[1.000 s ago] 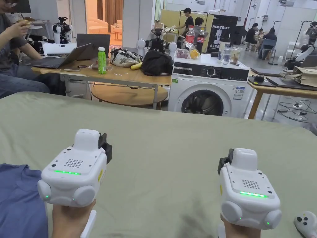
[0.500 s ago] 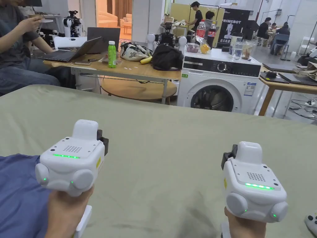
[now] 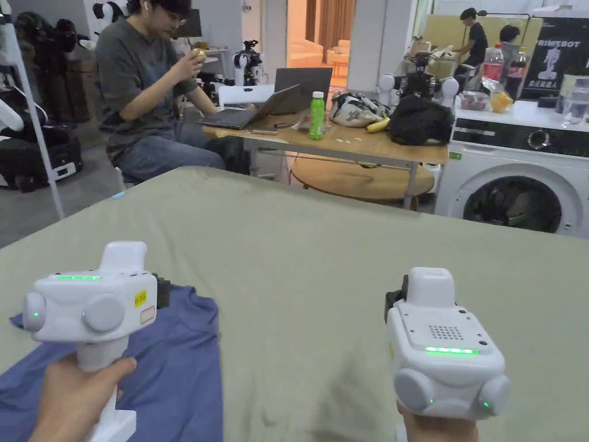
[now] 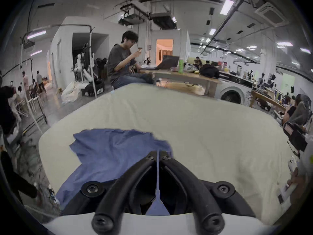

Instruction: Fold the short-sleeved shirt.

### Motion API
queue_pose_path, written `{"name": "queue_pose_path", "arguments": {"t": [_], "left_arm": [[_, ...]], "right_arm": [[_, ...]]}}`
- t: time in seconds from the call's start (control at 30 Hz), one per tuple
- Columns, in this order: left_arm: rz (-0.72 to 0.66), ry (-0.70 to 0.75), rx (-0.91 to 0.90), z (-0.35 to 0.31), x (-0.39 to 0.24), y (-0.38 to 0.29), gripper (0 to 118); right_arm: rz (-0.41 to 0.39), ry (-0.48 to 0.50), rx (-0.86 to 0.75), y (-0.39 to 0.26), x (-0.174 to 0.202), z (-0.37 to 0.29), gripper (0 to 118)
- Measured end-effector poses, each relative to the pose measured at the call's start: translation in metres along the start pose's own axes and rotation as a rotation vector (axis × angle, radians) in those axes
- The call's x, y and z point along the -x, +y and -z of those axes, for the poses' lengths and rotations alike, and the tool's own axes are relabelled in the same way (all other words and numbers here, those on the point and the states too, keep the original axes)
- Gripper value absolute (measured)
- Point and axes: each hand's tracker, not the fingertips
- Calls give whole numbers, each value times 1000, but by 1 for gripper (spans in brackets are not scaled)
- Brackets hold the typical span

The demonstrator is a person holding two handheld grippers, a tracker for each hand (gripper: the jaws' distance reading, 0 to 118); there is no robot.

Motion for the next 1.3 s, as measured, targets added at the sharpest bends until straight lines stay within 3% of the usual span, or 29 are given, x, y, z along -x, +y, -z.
{"name": "queue_pose_path", "arguments": {"t": [0.2, 0.23, 0.27, 0.3, 0.33, 0.47, 0.67, 0.77, 0.83, 0.87, 0.97, 1.0, 1.03, 1.13, 1.3], "left_arm": [[-11, 19, 254, 18, 61, -4, 3], [-15, 12, 293, 23, 68, -5, 16], [-15, 6, 332, 29, 73, -6, 39], [-14, -2, 369, 36, 77, -7, 76], [-38, -20, 405, 44, 81, -10, 92], [-89, -56, 465, 73, 90, -20, 94], [-62, -29, 660, 120, 73, -55, 94], [47, 9, 562, 112, 57, -59, 94], [55, 19, 546, 110, 57, -63, 89], [58, -7, 530, 107, 57, -64, 81], [72, -20, 503, 83, 43, -66, 36], [77, -19, 491, 80, 42, -67, 12], [81, -28, 479, 78, 42, -69, 1], [77, -55, 438, 86, 61, -69, 0], [-55, -120, 332, 70, 77, -48, 0]], "right_arm": [[-37, 83, 36, -13, 37, 7, 0], [-41, 91, 42, -15, 40, 8, 0], [-42, 98, 51, -20, 40, 15, 0], [-43, 103, 57, -22, 41, 17, 0], [-46, 105, 66, -23, 42, 19, 0], [-49, 101, 86, -28, 39, 18, 0], [-58, 74, 113, -32, 25, 19, 0], [-54, 55, 126, -35, 17, 18, 0], [-48, 47, 126, -35, 13, 18, 0], [-45, 45, 128, -36, 12, 18, 0], [-34, 34, 144, -39, 10, 21, 0], [-34, 23, 154, -40, 11, 21, 0], [-31, 21, 160, -41, 11, 21, 0], [-21, 21, 173, -42, 10, 20, 0], [-16, 11, 169, -38, 1, 13, 0]]}}
